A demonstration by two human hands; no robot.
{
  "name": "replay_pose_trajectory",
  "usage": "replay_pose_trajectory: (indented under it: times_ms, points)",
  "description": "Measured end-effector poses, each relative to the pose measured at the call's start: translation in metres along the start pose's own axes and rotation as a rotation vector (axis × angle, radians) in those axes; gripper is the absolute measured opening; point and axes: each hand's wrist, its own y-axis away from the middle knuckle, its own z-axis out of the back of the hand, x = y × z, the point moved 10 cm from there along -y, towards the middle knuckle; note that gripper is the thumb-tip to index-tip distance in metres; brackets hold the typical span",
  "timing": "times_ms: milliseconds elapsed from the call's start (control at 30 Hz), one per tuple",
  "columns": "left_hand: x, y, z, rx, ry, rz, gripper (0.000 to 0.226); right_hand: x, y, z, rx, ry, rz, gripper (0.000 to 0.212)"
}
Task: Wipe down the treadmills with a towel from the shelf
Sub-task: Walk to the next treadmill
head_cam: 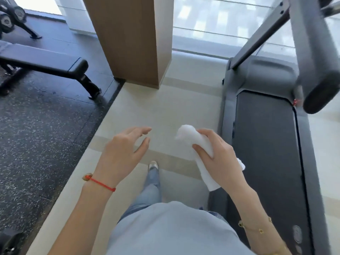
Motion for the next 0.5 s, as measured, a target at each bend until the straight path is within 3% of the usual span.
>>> replay_pose_trajectory:
  times_ms: [267,500]
  points:
    - [-0.005,-0.179,-0.019,0.085,0.025,-0.207,0.029,-0.033,-0.121,0.023,-0.185,0.020,-0.124,0.032]
    - [-0.050,-0.341,-0.037,0.152,0.049,-0.461,0.026,-0.043,-0.229,0.069,-0.393,0.044,-0.180,0.037]
